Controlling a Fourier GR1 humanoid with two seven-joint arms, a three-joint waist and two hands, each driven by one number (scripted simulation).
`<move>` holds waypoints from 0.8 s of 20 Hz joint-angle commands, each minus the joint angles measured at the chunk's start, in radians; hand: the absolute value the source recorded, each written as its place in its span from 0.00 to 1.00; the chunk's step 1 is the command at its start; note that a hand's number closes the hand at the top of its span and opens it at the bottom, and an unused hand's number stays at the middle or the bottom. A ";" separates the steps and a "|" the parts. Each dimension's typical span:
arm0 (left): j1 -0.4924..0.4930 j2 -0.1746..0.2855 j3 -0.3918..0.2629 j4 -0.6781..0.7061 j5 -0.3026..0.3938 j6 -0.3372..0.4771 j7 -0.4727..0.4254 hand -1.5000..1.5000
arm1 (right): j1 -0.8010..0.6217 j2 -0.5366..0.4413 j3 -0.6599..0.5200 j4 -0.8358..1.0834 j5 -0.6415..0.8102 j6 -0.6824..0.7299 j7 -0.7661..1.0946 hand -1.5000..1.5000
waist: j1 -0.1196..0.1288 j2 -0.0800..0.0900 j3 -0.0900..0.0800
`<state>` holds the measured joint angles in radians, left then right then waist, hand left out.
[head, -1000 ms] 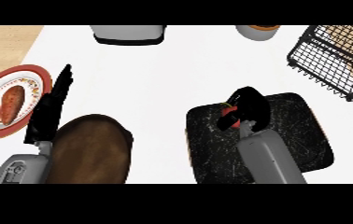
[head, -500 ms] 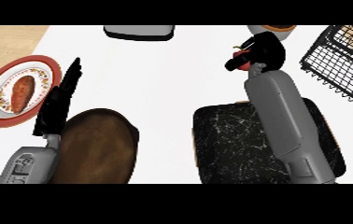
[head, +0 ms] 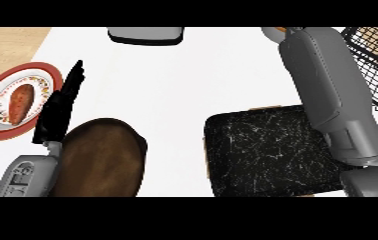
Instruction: Pick the bell pepper from the tray and place it in the tiered basket
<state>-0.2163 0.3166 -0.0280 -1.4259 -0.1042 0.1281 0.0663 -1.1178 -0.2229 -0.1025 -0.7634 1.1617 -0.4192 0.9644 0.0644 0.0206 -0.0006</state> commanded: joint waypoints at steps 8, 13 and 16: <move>0.046 -0.032 -0.007 0.025 -0.037 0.020 -0.053 0.50 | -0.271 -0.128 -0.053 0.335 0.078 0.018 -0.006 1.00 | -0.019 -0.004 0.000; 0.030 -0.006 0.018 -0.035 -0.028 0.003 0.024 0.50 | -0.221 -0.218 -0.102 0.351 0.007 0.022 -0.183 1.00 | -0.035 -0.012 0.001; 0.068 -0.027 0.003 -0.009 -0.028 -0.008 -0.037 0.50 | -0.227 -0.219 -0.099 0.439 0.035 -0.038 -0.201 1.00 | -0.017 -0.003 0.001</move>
<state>-0.1739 0.3011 -0.0146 -1.4368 -0.1220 0.1229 0.0517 -1.3367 -0.4241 -0.1980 -0.3998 1.1860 -0.4353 0.8039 0.0413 0.0147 0.0001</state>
